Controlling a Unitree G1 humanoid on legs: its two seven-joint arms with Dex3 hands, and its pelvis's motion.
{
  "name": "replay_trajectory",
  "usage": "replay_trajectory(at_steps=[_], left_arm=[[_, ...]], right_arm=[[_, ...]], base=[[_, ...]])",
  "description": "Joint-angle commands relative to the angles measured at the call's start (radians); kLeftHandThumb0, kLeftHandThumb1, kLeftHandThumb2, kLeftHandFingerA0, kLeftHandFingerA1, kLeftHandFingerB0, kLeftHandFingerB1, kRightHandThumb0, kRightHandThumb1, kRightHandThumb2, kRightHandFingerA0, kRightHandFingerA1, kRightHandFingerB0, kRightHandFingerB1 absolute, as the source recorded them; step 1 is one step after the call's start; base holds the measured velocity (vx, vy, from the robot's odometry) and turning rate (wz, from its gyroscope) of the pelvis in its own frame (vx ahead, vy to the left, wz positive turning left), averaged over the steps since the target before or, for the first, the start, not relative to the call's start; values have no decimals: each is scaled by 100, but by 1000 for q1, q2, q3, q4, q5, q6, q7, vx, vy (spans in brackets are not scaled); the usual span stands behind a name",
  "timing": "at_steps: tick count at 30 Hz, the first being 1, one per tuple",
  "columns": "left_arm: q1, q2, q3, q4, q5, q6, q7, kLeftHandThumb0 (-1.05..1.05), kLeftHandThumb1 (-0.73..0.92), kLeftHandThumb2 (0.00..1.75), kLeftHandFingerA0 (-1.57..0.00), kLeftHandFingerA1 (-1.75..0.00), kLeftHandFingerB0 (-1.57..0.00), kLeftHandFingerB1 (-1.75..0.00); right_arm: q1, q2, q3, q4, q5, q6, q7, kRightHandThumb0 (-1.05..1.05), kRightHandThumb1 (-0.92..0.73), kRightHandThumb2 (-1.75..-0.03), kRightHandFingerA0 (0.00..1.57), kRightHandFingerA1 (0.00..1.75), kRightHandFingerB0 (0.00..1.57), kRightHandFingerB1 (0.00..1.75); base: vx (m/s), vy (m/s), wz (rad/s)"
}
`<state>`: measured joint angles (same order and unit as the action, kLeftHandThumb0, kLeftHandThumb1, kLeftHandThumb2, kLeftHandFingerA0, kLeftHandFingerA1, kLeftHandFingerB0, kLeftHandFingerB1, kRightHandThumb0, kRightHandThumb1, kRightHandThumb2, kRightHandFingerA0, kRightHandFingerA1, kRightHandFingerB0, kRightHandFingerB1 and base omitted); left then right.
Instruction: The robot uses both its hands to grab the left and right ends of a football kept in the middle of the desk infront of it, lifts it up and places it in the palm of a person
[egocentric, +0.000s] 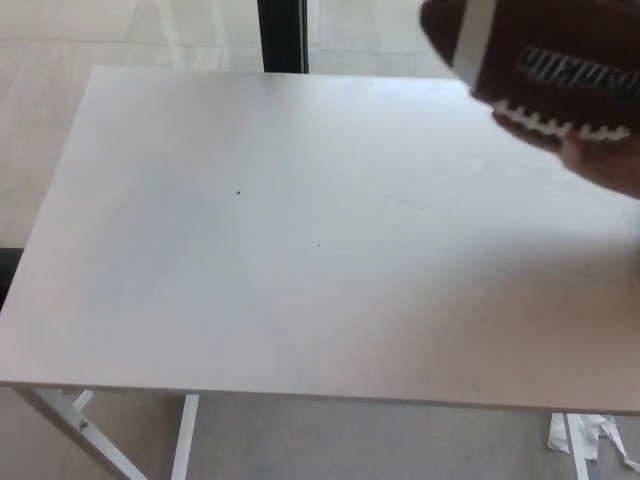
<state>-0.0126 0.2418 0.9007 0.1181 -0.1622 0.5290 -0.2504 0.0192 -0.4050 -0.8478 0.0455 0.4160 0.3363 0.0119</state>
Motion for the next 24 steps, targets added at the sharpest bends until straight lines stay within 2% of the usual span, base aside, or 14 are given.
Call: replay_trajectory(at_steps=[1,2,3,4,5,6,8,9,10,12,13,14,23,24], left_arm=[[414,213,827,273,-547,-401,-213,-89,64,103,-39,-68,-16,-59],[415,225,830,328,-544,-413,-199,-88,85,66,-41,-69,-11,-57],[421,244,833,405,-546,-430,-203,-90,68,105,-30,-68,-7,-52],[421,246,826,435,-532,-442,-181,-93,71,107,-26,-68,-5,-44],[419,259,796,487,-468,-454,-76,-84,92,67,-16,-61,0,-34],[412,285,776,560,-435,-445,-7,-96,80,112,-15,-60,0,-17],[393,310,765,606,-419,-418,46,-82,72,108,-42,-69,-4,-37],[380,315,744,606,-392,-383,80,-85,92,78,-130,-87,0,-41],[347,333,690,624,-332,-326,152,-80,92,77,-145,-87,0,-42],[301,354,636,721,-298,-375,166,-79,91,68,-104,-82,0,-36],[278,347,605,774,-287,-423,145,-83,71,107,-68,-84,0,-34],[256,326,555,829,-258,-464,118,-92,69,105,-1,-52,0,-26],[448,120,132,786,18,-386,-39,-69,59,104,0,-65,0,-44],[457,121,152,794,-5,-441,-35,-88,65,105,-18,-77,0,-43]], right_arm=[[255,-92,-732,56,206,-467,-18,-73,-82,-64,106,127,19,57],[242,-114,-726,150,199,-519,-23,-37,-57,-112,123,116,6,57],[238,-114,-709,214,166,-543,-70,-72,-62,-99,65,96,8,63],[235,-107,-703,225,145,-536,-115,-68,-87,-65,45,135,0,86],[225,-105,-685,286,89,-541,-227,-70,-87,-60,63,153,0,90],[224,-104,-671,327,65,-472,-312,-91,-64,-101,50,108,8,69],[213,-122,-650,402,26,-471,-386,-89,-66,-107,98,138,6,63],[208,-141,-639,430,39,-403,-384,-92,-71,-101,0,67,0,36],[189,-179,-604,491,53,-279,-388,-94,-74,-97,0,41,0,23],[138,-202,-598,506,77,-185,-416,-67,-92,-76,0,0,0,0],[115,-212,-583,518,70,-149,-435,-70,-92,-76,0,0,0,0],[90,-232,-555,573,59,-107,-456,-73,-92,-81,0,0,0,0],[130,-234,-472,887,48,-127,-399,-71,-87,-70,0,0,0,0],[150,-244,-487,913,80,-143,-320,-77,-75,-80,0,63,0,0]], base=[[0,0,0],[0,0,0],[0,0,0],[0,0,0],[0,0,0],[0,0,0],[0,0,0],[0,0,0],[0,0,0],[0,0,0],[0,0,0],[0,0,0],[0,0,0],[0,0,0]])
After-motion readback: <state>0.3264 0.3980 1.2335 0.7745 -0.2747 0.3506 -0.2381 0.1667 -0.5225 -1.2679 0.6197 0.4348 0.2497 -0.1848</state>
